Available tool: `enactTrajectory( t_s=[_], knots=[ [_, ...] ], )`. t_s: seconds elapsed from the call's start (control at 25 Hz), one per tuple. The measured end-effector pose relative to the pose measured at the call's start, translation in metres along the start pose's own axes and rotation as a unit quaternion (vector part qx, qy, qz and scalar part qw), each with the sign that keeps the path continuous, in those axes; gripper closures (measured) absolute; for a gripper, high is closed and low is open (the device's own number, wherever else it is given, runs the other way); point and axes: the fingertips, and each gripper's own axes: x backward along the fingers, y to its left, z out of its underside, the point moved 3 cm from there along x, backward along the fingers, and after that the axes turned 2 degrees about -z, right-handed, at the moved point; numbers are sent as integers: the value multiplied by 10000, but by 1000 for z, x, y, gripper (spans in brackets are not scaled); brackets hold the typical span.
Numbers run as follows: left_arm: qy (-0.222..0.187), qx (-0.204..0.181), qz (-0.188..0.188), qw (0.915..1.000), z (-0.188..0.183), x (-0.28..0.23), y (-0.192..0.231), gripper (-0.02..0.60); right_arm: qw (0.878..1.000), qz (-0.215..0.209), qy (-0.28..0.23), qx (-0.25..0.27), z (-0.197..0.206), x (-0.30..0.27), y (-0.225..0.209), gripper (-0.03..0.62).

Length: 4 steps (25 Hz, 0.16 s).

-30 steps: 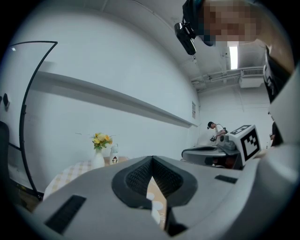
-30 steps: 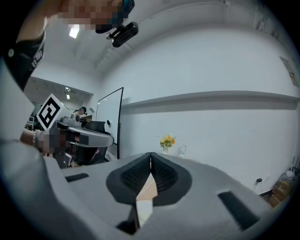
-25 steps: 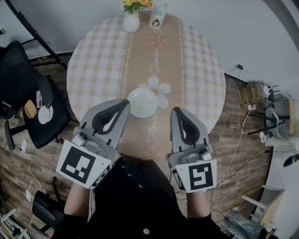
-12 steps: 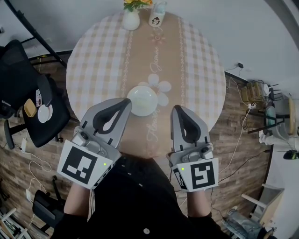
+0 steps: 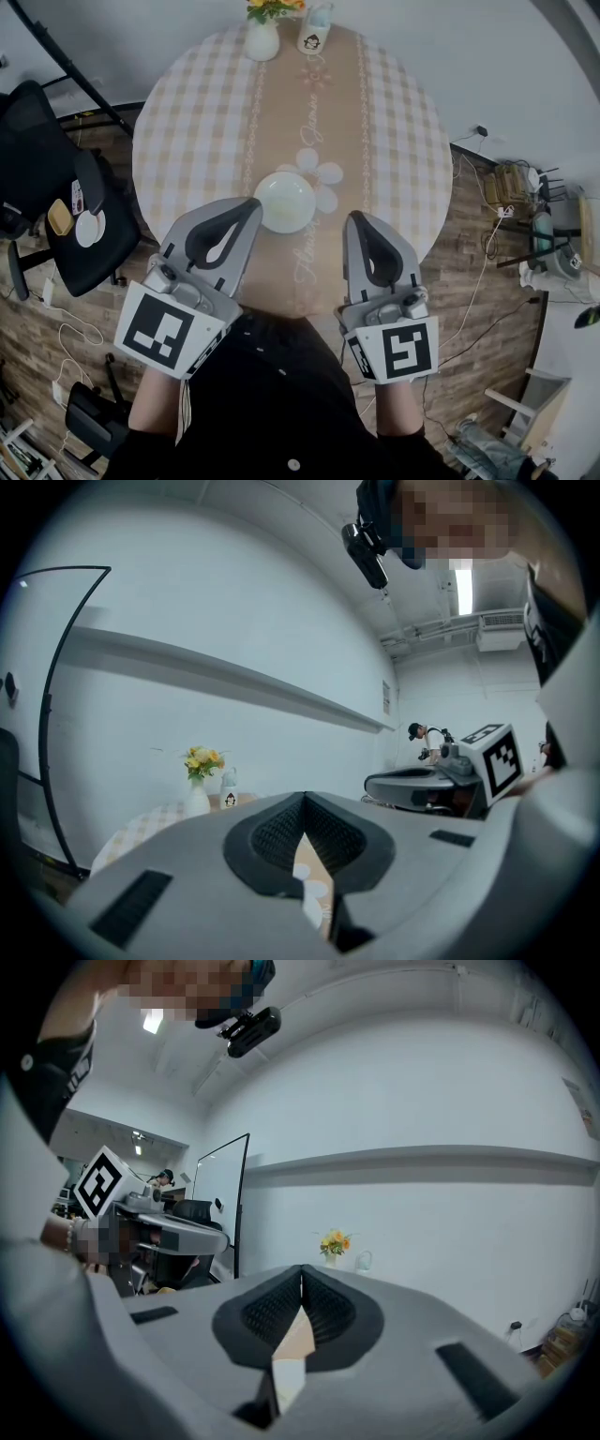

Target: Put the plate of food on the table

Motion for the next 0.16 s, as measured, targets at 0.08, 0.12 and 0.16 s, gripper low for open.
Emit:
enactTrajectory(
  t_s=[0.08,0.12,0.16],
  knots=[
    [2,0,-1,10000,0,0,0,580,10000,-5,10,-4,1,0,1,594],
    [3,4,-1,10000,0,1,0,580,10000,-8,17,-6,1,0,1,594],
    [5,9,-2,10000,1,1,1,581,10000,-11,26,-8,1,0,1,594]
  ],
)
